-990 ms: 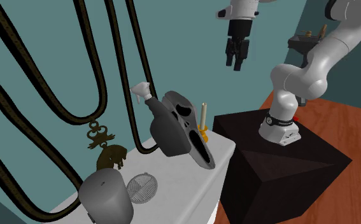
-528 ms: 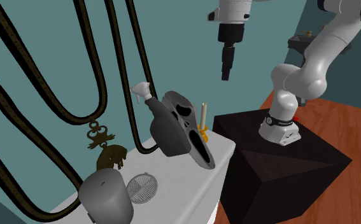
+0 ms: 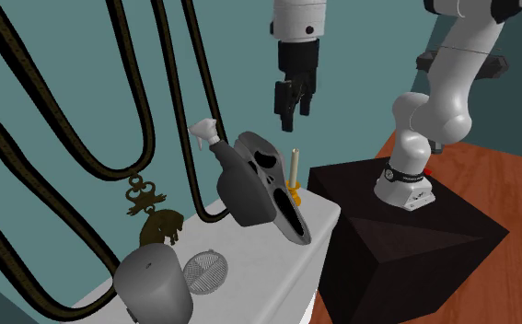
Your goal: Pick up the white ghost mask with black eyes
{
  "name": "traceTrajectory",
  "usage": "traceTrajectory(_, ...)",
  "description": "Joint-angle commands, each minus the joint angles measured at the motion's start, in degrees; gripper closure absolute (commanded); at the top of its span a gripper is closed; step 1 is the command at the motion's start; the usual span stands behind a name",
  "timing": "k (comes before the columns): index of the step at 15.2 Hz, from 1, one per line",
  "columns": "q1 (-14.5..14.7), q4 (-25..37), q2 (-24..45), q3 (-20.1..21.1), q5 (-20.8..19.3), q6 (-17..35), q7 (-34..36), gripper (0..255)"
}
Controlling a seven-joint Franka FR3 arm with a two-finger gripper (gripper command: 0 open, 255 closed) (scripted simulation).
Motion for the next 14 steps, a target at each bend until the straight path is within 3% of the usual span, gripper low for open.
traceTrajectory(1, 0.11, 5.7, 6.38, 1.39, -1.78, -0.7, 6.89, 0)
traceTrajectory(4, 1.07, 15.74, 15.58, 1.98, -4.54, -3.74, 15.62, 0)
traceTrajectory(5, 1.22, 16.08, 15.87, 1.87, -4.61, -3.86, 15.87, 0)
traceTrajectory(14, 1.13, 10.04, 15.7, 1.73, -4.57, 2.03, 15.76, 0)
